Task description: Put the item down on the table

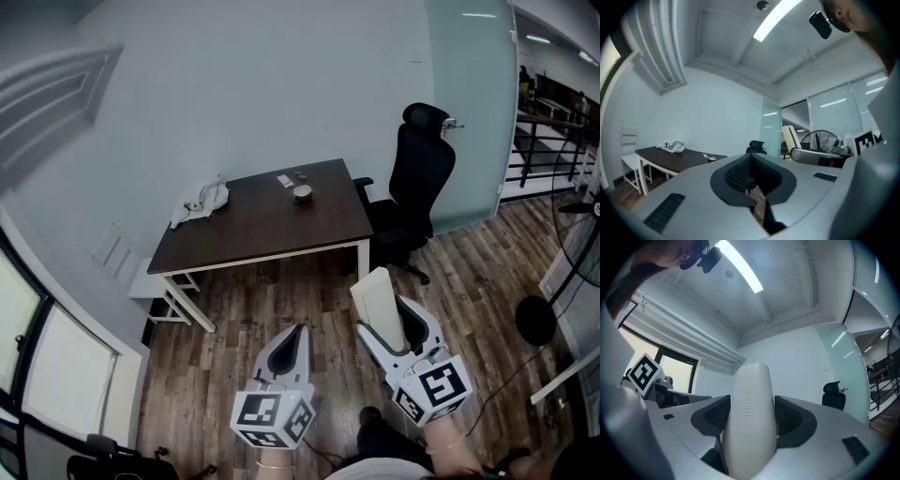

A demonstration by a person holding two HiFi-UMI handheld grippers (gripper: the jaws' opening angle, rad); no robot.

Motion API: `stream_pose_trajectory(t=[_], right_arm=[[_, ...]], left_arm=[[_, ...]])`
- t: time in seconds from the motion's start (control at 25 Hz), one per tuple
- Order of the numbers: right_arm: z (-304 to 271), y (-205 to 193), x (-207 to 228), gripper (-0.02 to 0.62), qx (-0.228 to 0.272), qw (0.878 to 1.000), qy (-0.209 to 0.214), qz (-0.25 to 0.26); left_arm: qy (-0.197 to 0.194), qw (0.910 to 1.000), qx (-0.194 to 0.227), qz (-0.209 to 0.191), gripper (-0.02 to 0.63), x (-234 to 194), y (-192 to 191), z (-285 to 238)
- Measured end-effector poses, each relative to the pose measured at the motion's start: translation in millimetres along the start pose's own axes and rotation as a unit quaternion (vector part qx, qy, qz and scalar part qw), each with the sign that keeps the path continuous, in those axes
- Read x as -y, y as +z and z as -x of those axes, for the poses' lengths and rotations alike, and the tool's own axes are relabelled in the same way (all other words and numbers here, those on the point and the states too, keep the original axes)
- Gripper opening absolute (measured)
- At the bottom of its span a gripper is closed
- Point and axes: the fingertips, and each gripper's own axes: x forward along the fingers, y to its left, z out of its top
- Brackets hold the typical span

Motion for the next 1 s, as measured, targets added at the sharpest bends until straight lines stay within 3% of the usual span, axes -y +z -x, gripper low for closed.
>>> stream_pose_trajectory(t=[0.64, 1.0], right_arm=[[-91.2, -26.2, 94.0, 0.295, 0.002, 1.0, -0.003, 0.002], [-152.9, -41.8, 151.5, 0.295, -0.01, 1.0, 0.011, -0.011]], left_arm=[[-0.028, 0.9996, -0.007, -0.007, 0.017, -15.5, -4.9, -132.9], [-0.02, 0.9997, -0.013, -0.006, 0.017, -35.7, -8.0, -222.0]])
